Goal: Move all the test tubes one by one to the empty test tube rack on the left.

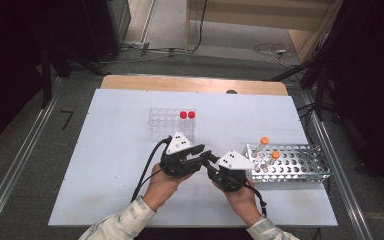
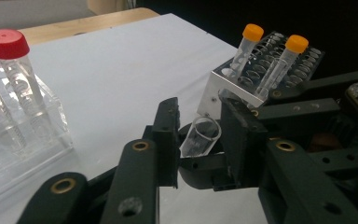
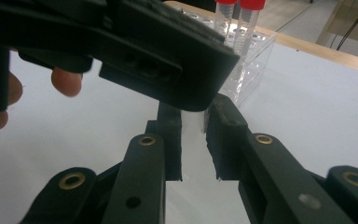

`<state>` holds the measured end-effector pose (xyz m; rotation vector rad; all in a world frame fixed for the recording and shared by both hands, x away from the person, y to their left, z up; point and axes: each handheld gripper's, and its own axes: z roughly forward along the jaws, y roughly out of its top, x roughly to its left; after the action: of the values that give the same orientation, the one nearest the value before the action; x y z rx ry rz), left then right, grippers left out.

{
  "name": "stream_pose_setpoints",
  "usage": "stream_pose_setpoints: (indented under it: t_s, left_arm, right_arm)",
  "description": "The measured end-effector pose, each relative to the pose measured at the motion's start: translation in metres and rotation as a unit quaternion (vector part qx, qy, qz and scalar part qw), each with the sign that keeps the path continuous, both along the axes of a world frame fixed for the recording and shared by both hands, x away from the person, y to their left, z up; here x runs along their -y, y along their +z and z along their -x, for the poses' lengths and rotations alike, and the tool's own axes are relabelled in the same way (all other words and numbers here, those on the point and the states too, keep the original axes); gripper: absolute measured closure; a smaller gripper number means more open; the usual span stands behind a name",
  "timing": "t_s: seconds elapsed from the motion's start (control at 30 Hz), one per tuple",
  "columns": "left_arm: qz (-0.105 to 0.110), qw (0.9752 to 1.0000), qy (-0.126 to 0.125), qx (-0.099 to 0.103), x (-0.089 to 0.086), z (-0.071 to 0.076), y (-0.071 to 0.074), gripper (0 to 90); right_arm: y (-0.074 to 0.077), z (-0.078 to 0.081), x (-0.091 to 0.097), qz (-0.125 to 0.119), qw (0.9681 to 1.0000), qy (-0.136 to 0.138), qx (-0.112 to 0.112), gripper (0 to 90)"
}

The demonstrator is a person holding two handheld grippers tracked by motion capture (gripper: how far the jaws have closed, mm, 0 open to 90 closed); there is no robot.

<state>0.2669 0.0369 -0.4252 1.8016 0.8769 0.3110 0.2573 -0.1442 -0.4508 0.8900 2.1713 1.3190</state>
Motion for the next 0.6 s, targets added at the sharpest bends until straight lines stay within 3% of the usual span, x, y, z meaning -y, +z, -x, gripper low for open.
stream_pose_setpoints:
  t_s: [0.47,0.6]
  left_arm:
    - [-0.013,0.9999,0.007,0.008,0.0003,0.0008,-0.0003,76.9]
    - [-0.011,0.9998,0.011,0.008,-0.0027,-0.0006,0.0009,77.0]
  right_arm:
    - [-0.0003,0.0005,-0.0007,0.002,1.0000,0.002,-0.004,72.2]
    - [0.0022,-0.0001,0.0017,0.001,0.9998,0.019,-0.010,53.5]
